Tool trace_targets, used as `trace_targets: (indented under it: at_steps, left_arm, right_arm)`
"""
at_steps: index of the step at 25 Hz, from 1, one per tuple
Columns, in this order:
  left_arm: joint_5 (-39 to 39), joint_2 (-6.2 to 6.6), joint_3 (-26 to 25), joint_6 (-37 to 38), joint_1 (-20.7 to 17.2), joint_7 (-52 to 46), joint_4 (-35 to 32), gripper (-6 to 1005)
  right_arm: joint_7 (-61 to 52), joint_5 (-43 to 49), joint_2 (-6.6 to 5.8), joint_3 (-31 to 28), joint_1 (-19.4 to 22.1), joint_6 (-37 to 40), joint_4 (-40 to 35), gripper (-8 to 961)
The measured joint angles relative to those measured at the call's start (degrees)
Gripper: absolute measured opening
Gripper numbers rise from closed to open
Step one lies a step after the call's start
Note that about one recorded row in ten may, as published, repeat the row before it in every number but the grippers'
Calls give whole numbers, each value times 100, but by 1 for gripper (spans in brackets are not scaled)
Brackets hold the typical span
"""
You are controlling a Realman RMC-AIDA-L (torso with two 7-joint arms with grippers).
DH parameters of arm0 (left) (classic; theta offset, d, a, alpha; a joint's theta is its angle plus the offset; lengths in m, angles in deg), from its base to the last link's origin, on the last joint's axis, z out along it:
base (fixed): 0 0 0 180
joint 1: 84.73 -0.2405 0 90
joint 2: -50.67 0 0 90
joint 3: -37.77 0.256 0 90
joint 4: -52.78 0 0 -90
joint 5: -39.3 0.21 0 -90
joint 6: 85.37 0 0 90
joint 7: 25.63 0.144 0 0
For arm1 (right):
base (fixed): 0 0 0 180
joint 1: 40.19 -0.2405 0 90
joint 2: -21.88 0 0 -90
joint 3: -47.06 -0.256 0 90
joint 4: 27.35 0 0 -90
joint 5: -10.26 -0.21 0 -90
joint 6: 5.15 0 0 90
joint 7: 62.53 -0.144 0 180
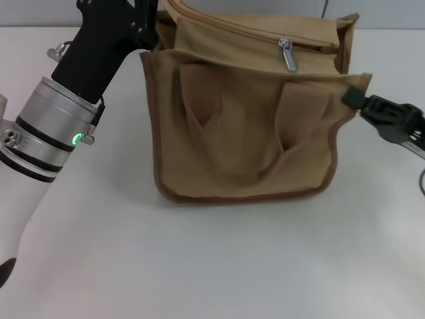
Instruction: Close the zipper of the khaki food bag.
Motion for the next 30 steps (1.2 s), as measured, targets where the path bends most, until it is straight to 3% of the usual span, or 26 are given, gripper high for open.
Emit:
trace_targets:
  at_steps: [3, 7, 10, 14, 19, 20, 27, 30]
  left_arm:
    - [2, -1, -36, -26, -10, -2, -3, 120]
    - [21, -2, -55, -29, -28, -22, -3, 122]
    - [40, -1, -55, -24, -31, -44, 42, 124]
    - [43, -1, -46, -17, -26, -48, 55, 126]
    - [46, -4, -5, -21, 7, -56, 57, 128]
    - [46, -8, -2, -24, 16, -57, 57, 129]
    - [48, -21, 7, -28, 39, -58, 66, 132]
    - [142, -24, -6, -34, 67, -59, 67, 134]
  right_arm:
    - [-5, -3, -92, -212, 206, 110, -11, 2]
    - [79, -4, -106, -425, 263, 497, -40, 2]
    - [334, -4, -76, -469, 159, 1292, -215, 9]
    - [357, -10, -72, -484, 39, 1632, -325, 24]
    - [-126, -87, -225, -449, -231, 1850, -570, 43]
    - [-285, -76, -204, -422, -326, 1704, -855, 240]
    - [-359, -26, -98, 8, -611, 926, -1142, 483]
    - [-334, -24, -33, 399, -757, 532, -1113, 509]
